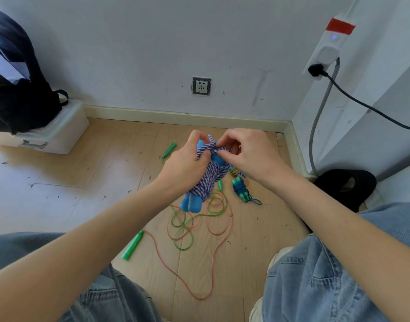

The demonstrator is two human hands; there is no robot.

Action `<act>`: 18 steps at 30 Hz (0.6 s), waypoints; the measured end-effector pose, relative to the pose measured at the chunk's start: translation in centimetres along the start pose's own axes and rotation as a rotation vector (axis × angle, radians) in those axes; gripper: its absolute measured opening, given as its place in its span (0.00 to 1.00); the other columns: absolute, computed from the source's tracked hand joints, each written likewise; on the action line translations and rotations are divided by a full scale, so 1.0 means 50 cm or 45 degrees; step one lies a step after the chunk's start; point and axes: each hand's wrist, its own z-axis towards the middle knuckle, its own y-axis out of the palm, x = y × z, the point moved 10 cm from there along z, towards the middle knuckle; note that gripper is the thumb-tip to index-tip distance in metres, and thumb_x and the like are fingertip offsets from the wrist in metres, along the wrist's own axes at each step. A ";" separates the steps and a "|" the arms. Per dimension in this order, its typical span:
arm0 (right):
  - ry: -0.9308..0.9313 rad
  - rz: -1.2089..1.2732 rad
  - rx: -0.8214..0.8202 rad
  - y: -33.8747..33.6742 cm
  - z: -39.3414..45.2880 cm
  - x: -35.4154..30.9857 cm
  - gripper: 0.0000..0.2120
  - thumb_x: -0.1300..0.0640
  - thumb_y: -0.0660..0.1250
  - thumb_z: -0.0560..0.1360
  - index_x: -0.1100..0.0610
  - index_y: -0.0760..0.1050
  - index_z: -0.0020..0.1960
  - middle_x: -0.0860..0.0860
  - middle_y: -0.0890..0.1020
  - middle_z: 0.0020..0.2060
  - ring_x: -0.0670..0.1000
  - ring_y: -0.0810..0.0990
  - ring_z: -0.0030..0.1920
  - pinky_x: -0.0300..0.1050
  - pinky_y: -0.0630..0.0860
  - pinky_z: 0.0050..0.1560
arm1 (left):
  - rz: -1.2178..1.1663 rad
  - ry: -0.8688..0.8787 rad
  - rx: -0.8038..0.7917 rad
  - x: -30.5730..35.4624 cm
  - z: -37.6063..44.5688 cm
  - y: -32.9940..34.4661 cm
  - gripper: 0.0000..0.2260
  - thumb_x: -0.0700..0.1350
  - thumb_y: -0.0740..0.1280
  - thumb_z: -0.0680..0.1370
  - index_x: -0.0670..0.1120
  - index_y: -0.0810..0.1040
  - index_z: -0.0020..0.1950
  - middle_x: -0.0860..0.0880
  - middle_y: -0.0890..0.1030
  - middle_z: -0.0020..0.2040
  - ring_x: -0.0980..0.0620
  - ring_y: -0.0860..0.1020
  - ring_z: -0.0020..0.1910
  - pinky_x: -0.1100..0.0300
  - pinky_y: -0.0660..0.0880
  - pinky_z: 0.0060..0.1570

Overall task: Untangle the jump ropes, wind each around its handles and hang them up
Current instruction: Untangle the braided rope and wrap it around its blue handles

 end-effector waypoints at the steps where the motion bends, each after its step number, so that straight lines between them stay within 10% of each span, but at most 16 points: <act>1: 0.026 0.001 0.009 0.001 0.001 0.008 0.02 0.61 0.70 0.70 0.59 0.79 0.43 0.49 0.77 0.35 0.39 0.69 0.31 0.31 0.64 0.34 | 0.060 0.040 0.006 0.006 -0.003 0.002 0.05 0.48 0.57 0.79 0.54 0.65 0.55 0.53 0.75 0.34 0.54 0.77 0.33 0.57 0.74 0.31; 9: 0.206 -0.008 -0.326 0.060 -0.013 0.064 0.10 0.58 0.67 0.71 0.54 0.69 0.50 0.50 0.81 0.47 0.44 0.73 0.39 0.33 0.67 0.35 | 0.389 0.290 -0.077 0.030 -0.027 0.041 0.08 0.47 0.57 0.80 0.53 0.65 0.58 0.54 0.69 0.26 0.57 0.69 0.24 0.61 0.59 0.24; 18: 0.390 0.483 -0.016 0.002 -0.015 0.077 0.15 0.60 0.76 0.64 0.49 0.71 0.38 0.50 0.81 0.39 0.46 0.77 0.38 0.41 0.75 0.42 | 0.146 0.304 -0.372 0.027 -0.024 0.033 0.19 0.50 0.68 0.73 0.56 0.59 0.55 0.46 0.81 0.41 0.52 0.80 0.34 0.62 0.75 0.34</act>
